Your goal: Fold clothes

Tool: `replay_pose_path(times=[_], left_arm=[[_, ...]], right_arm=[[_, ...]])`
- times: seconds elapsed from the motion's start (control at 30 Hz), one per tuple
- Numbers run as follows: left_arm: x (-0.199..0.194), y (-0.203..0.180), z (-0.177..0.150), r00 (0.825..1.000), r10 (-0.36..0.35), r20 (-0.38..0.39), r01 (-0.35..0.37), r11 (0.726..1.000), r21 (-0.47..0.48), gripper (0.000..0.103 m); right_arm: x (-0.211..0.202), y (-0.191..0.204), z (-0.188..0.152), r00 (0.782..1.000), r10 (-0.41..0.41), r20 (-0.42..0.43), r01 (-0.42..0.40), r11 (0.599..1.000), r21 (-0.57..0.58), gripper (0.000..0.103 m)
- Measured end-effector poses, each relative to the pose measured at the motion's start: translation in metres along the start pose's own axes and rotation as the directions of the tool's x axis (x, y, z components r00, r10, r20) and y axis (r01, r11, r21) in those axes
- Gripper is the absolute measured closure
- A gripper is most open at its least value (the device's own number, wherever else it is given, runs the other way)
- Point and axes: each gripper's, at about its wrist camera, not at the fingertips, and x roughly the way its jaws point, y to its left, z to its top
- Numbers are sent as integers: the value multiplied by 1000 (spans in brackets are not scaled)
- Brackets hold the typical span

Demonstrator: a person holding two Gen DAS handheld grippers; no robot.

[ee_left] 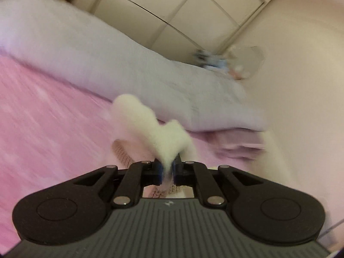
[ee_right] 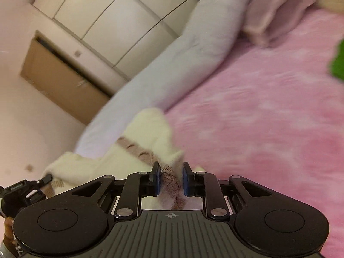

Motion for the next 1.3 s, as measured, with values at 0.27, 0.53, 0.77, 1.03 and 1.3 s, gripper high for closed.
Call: replay_pose_path(times=[0.27,0.53,0.77,1.03,1.3], left_arm=[[77,61,15,956,290,-44,-287,956,65,82],[7,152,-123,904,339,-261,-390,904,-174,79],[-47,193,-163,888,338,-311,-426,859,-283,79],[-45,212,-159,902,326,-283,-406,864,-299,79],[-18,207,-149,912,292,-287,-366,895,-254,79]], right_arm=[[100,67,2,983,-180,-20,173,966,-193,41],[130,119,-153,953,-247,-175,62,725,-686,35],[187,161,-271,948,-294,-120,-64,193,-979,35],[250,159,-320,941,-325,-90,-142,-142,-980,89],[149,112,-115,953,-231,198,301,812,-500,96]])
